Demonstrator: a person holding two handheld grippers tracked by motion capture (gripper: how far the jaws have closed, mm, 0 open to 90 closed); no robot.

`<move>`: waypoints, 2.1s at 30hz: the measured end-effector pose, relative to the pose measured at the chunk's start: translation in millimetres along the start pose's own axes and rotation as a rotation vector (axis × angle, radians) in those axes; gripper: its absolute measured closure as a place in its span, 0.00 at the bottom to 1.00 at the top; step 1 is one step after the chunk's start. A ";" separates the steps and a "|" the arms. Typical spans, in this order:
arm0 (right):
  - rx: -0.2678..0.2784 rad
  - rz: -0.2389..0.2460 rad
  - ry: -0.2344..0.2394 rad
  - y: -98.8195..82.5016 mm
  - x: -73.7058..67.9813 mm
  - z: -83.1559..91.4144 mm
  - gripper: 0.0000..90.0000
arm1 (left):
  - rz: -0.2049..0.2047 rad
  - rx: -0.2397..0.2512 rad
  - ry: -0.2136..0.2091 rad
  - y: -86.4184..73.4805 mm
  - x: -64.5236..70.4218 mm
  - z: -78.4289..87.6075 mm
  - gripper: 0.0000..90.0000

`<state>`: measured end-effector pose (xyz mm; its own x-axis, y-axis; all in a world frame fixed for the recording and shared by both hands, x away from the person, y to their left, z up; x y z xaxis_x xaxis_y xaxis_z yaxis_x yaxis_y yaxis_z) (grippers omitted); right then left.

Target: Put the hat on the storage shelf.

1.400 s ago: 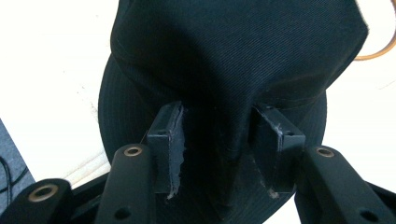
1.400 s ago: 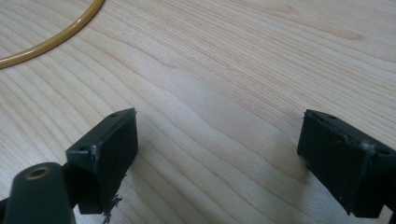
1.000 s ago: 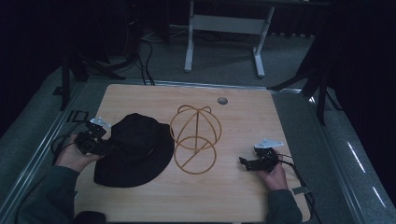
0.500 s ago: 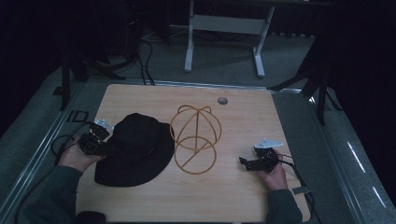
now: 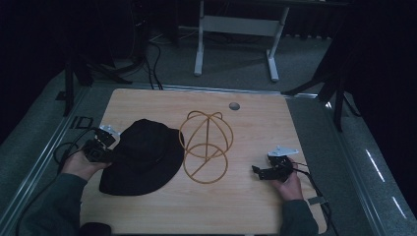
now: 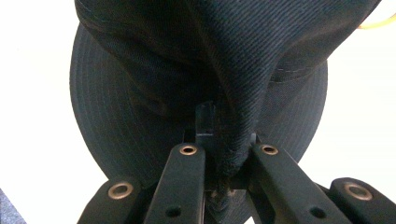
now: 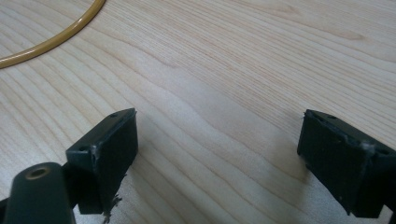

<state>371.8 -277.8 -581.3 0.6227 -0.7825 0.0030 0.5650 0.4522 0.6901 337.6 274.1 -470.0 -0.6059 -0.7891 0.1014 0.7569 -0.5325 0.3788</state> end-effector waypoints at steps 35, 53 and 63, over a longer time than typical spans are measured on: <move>0.000 0.001 0.001 0.0 -0.1 0.0 0.14 | -0.045 -0.080 0.003 19.6 -5.3 7.4 0.98; 0.001 0.000 0.001 0.0 -0.2 0.0 0.14 | -0.032 -0.010 0.003 26.2 -8.2 22.6 0.98; 0.001 -0.002 0.001 0.0 -0.3 0.1 0.14 | -0.016 0.033 -0.005 28.5 -10.2 30.5 0.98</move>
<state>371.6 -277.6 -581.3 0.6225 -0.7826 0.0010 0.5655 0.4507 0.6907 357.9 276.3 -432.2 -0.6191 -0.7789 0.1001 0.7388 -0.5344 0.4107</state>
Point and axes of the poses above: each handheld gripper's, and its own axes: z roughly backward along the jaws, y roughly out of its top, x roughly to its right, the point moved 2 cm from there along -z, roughly forward along the jaws, and after that the axes turned 3 degrees about -x, right-handed, at the moved point
